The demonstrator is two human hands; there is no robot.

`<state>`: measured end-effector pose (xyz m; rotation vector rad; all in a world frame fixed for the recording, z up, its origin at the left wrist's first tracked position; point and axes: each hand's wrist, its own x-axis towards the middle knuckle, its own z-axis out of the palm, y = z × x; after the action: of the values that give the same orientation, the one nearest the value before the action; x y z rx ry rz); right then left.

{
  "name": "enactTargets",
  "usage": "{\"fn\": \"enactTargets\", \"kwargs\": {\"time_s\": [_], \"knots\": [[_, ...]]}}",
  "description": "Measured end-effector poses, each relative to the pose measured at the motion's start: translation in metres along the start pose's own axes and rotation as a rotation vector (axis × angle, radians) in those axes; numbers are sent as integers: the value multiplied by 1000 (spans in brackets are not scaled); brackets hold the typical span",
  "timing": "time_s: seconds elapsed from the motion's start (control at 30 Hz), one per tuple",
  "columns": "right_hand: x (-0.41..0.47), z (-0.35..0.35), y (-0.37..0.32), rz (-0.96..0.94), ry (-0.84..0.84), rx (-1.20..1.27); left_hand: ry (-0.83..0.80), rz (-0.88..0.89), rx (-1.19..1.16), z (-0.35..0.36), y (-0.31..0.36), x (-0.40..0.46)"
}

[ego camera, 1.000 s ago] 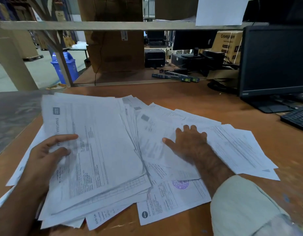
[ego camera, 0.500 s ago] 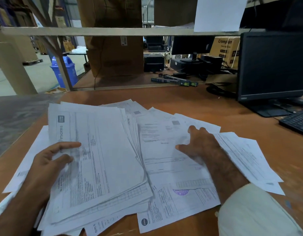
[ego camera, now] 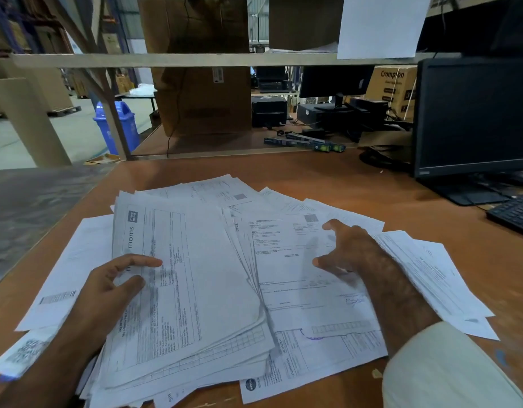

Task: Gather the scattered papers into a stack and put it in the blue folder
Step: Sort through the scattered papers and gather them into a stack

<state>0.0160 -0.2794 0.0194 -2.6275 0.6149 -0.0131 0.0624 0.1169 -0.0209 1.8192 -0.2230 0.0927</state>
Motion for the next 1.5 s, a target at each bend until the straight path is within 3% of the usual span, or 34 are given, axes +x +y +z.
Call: {"fn": "enactTargets", "kwargs": {"time_s": [0.3,0.57,0.7,0.77,0.83,0.9,0.97,1.1,1.17,1.27,1.37,1.5], "knots": [[-6,2,0,67,122,-138,31,57,74,15,-2,-13],[-17,-1,-1,23,116,28,14,46,-45,15,4,-17],[-24,-15,-3,-149,-112,379,-10,27,-100,12,6,-16],[-32,-30,-14,-263,-139,279,-21,21,-102,11,5,-14],[-42,-50,-31,-373,-67,57,-38,22,-95,9,1,-12],[-59,-73,-47,-487,23,0,-51,18,-128,8,-1,-11],[-83,-94,-58,-574,75,222,-63,12,-181,8,1,-12],[-103,-98,-51,-582,69,1031,-80,45,-184,10,4,-13],[-88,-72,-43,-516,-17,1153,-63,89,-145,11,9,-15],[-64,-13,-34,-433,-183,787,-29,126,-101,12,15,-17],[-50,22,-38,-394,-172,391,-15,143,-96,10,13,-17],[-40,25,-58,-410,-212,386,-38,165,-52,7,10,-16]]}}
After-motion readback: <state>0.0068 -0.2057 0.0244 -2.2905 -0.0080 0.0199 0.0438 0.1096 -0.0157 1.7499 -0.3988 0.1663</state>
